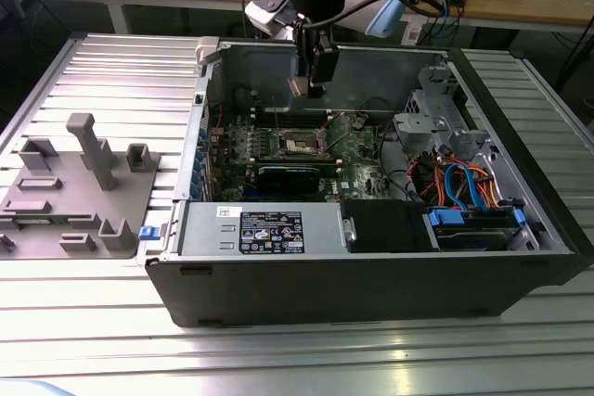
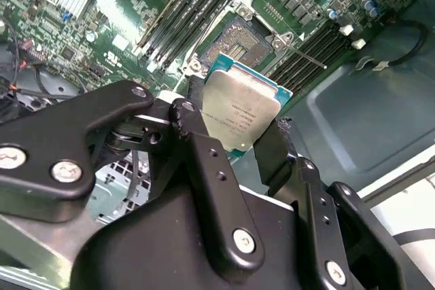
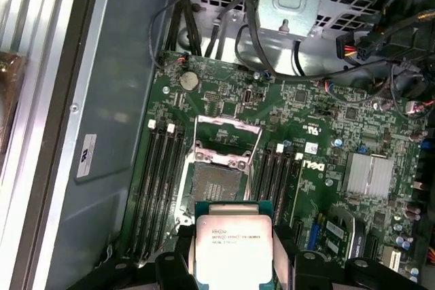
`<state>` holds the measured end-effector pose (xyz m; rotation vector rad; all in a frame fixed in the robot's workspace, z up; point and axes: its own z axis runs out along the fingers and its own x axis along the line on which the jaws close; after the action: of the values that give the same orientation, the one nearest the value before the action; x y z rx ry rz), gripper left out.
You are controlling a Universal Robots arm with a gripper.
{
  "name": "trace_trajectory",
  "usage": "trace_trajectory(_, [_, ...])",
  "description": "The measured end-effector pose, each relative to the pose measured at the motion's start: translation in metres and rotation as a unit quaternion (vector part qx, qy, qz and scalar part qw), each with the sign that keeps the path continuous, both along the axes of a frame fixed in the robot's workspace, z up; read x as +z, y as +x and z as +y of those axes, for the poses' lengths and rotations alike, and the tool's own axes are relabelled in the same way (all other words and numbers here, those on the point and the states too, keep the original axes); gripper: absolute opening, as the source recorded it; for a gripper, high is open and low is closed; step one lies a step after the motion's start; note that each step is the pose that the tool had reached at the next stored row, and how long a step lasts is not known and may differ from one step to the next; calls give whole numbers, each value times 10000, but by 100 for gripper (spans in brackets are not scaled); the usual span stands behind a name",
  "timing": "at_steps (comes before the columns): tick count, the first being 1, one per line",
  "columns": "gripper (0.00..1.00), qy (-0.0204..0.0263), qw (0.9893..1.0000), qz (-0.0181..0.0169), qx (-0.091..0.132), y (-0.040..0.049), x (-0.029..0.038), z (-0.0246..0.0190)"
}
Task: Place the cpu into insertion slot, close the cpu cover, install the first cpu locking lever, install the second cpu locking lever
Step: 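Place the cpu into insertion slot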
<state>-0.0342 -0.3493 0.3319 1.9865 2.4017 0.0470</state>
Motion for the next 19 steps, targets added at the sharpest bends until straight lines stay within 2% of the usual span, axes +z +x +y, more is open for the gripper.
trace_trajectory(3, [54, 0, 10000, 0, -98, 0, -17, 0])
trace_trajectory(10, [54, 1, 9999, -1, -170, 0, -28, 3])
trace_trajectory(11, [54, 1, 9995, -1, -302, 0, -41, 2])
trace_trajectory(14, [54, 0, 9988, -1, -484, -1, -63, 5])
trace_trajectory(19, [54, 2, 9985, -15, -546, 0, -94, 21])
